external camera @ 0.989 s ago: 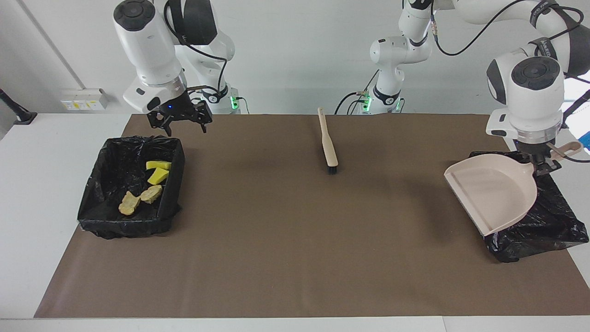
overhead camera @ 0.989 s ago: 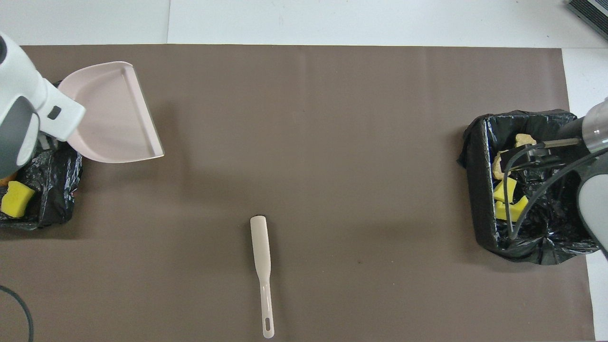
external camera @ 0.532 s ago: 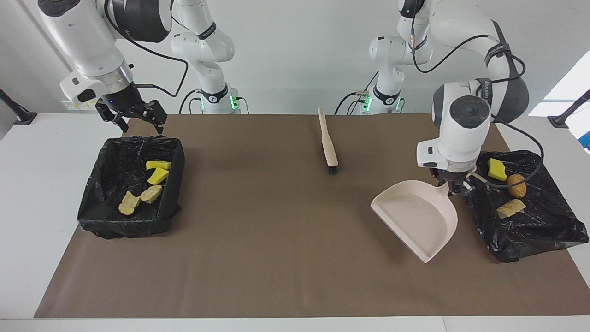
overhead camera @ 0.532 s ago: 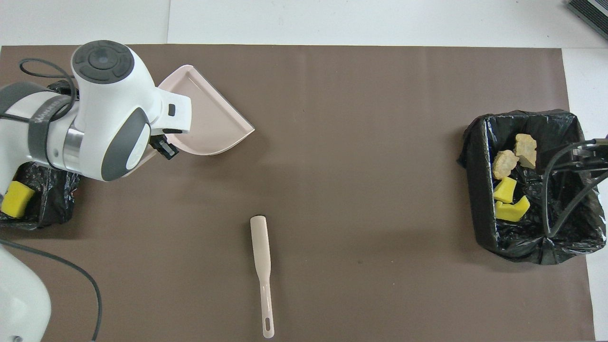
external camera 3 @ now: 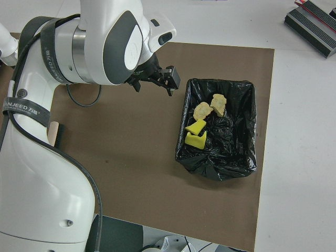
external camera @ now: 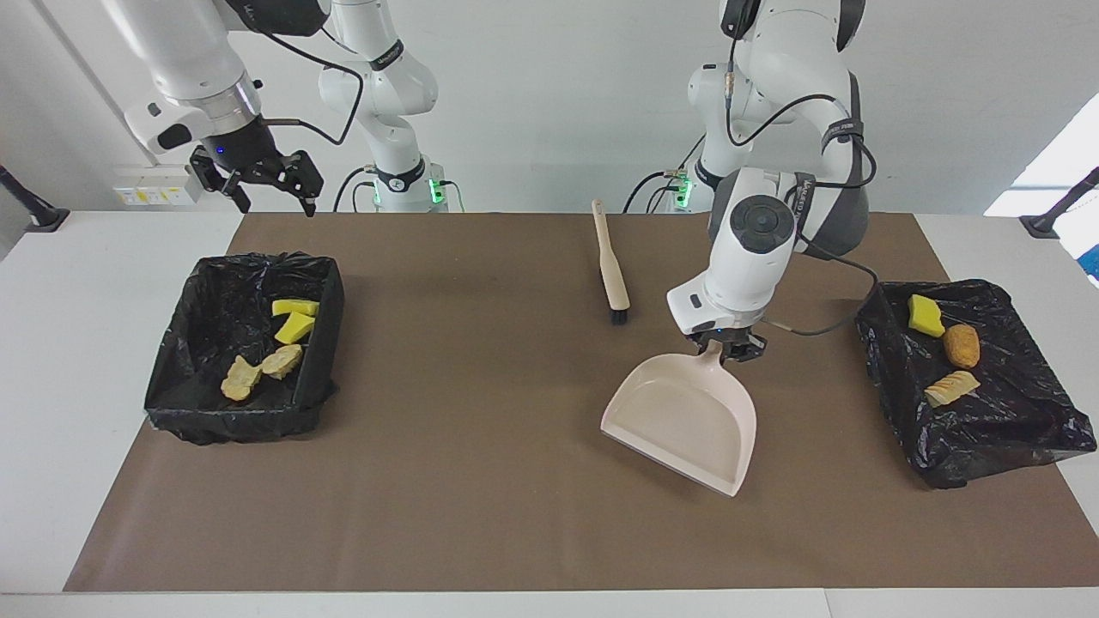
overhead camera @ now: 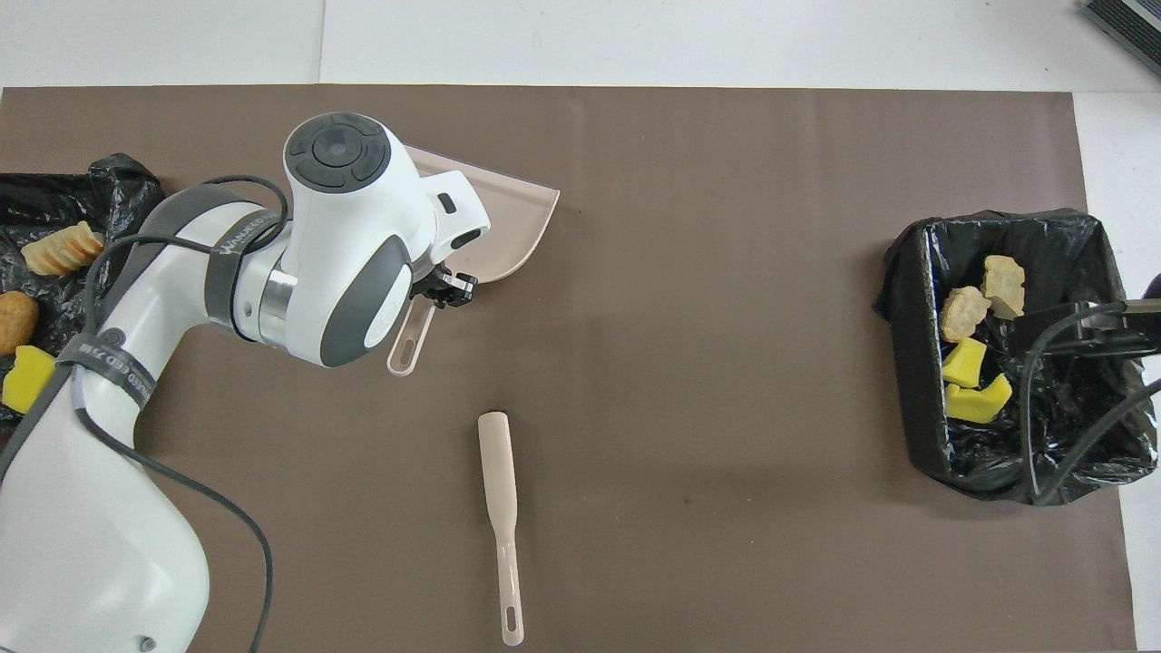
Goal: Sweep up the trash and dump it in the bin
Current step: 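Bring the emptied dustpan back and set it on the table with the left gripper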
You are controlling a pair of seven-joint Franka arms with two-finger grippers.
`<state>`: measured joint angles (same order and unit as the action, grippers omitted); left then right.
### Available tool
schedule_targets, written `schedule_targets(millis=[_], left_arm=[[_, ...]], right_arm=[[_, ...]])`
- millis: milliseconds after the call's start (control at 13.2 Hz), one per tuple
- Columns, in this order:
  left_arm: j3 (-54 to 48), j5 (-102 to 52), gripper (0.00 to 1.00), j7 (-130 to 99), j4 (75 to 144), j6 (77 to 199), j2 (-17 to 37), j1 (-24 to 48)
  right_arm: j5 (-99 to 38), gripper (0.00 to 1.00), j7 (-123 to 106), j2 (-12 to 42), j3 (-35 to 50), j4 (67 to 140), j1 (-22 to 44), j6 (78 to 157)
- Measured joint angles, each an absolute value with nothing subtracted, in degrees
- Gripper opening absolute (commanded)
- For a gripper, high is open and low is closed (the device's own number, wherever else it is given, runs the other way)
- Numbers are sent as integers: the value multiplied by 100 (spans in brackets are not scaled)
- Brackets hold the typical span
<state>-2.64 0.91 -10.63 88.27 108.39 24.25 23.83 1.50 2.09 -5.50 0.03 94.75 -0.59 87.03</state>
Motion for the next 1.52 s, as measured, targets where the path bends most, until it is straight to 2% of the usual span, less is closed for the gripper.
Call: schedule_targets(millis=[228,380,456,532,684,760,989,1141,1369,1521], left_arm=[[-264,63,0,-2371,8102,10845,3084,2747],[-265,3,0,-2696,7894,10895,3417,2869],[-261,-123,4,-2778,7866,10954,3487,2880],[-252,-216,17,-2850,7861,11035,3505,2880],[-235,-258,92,-2907,7861,11092,3505,2880],[-229,-258,98,-2915,7863,11092,3505,2880],[-163,-258,100,-2913,7858,11090,3463,2876],[-76,-258,100,-2911,7893,11080,3194,2845],[-24,-255,100,-2040,8300,10933,2336,2307],[-9,-255,100,-1189,8944,10831,1493,1776]], right_arm=[[150,100,209,-550,-5,9490,-59,8705],[150,100,209,-550,-5,9492,-59,8705],[150,100,209,-550,-5,9493,-59,8705],[150,100,209,-550,-5,9494,-59,8705],[150,100,209,-550,-5,9494,-59,8705],[150,100,209,-550,-5,9494,-59,8705],[150,100,209,-550,-5,9495,-59,8705],[150,100,209,-550,-5,9495,-59,8705],[150,100,209,-550,-5,9496,-59,8705],[150,100,209,-550,-5,9496,-59,8705]])
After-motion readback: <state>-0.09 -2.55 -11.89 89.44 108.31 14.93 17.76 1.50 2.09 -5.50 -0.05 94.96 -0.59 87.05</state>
